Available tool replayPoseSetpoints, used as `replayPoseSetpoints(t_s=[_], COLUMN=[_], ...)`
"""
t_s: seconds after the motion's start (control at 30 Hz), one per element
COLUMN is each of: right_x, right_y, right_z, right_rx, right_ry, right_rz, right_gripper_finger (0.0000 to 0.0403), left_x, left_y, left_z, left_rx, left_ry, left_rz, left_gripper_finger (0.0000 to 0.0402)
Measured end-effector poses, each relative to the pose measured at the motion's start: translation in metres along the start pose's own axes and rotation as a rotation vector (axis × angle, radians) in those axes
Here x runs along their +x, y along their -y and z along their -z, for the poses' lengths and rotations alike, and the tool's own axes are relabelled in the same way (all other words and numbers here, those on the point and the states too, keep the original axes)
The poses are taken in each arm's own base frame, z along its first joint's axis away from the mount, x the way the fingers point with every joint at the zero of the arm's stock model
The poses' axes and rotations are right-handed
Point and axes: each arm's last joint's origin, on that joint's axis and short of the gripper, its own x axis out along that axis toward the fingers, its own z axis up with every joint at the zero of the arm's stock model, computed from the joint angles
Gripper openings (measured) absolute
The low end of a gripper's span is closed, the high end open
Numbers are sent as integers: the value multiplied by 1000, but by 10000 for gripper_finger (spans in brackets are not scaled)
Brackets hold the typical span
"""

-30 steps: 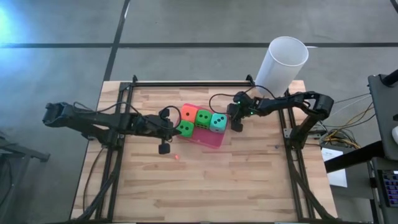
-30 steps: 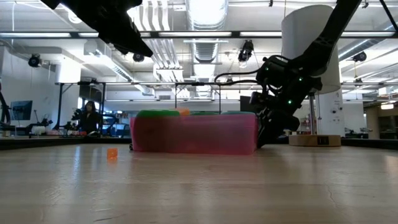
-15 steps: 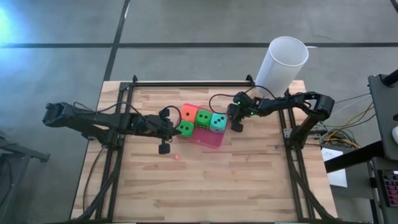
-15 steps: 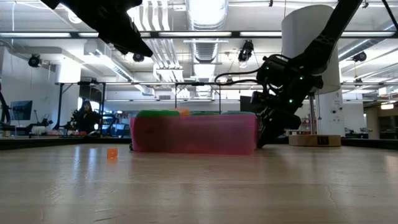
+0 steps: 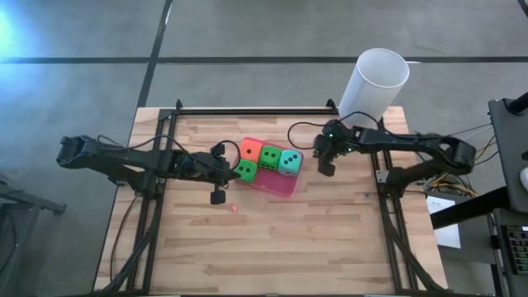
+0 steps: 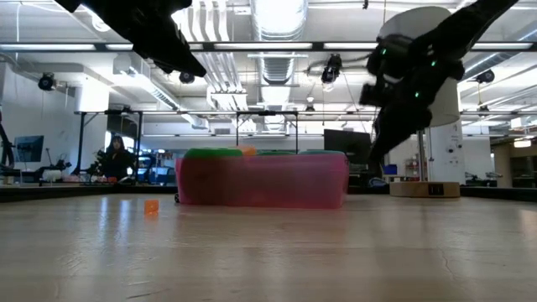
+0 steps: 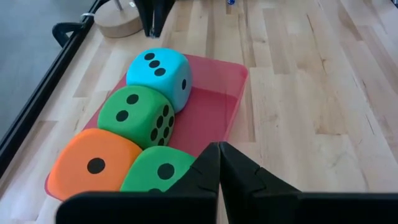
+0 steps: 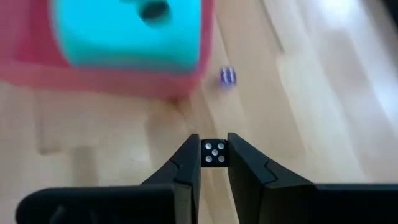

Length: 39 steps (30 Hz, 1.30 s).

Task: Pick & Place Dice
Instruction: Put the right small black die into the pink bin

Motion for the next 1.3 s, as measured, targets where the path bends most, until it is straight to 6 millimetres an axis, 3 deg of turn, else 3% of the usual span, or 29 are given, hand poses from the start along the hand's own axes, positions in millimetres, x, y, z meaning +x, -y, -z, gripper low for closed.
replayPoseSetpoints(t_s=[0.27, 0.5, 0.83, 1.3], right_x=[-38, -49, -38, 3], right_y=[-28, -53, -87, -97], right_z=[-13, -16, -30, -40], right_rx=[-1, -27, -126, -202], right_ry=[177, 232, 341, 373], right_rz=[-49, -109, -213, -238], right_gripper_finger=[51, 52, 52, 52], left_x=[0, 0, 0, 0], left_y=[0, 0, 0, 0], left_z=[0, 0, 0, 0], left_rx=[0, 1, 1, 0], left_ry=[0, 0, 0, 0], left_rz=[0, 0, 0, 0], left_gripper_finger=[10, 10, 10, 10])
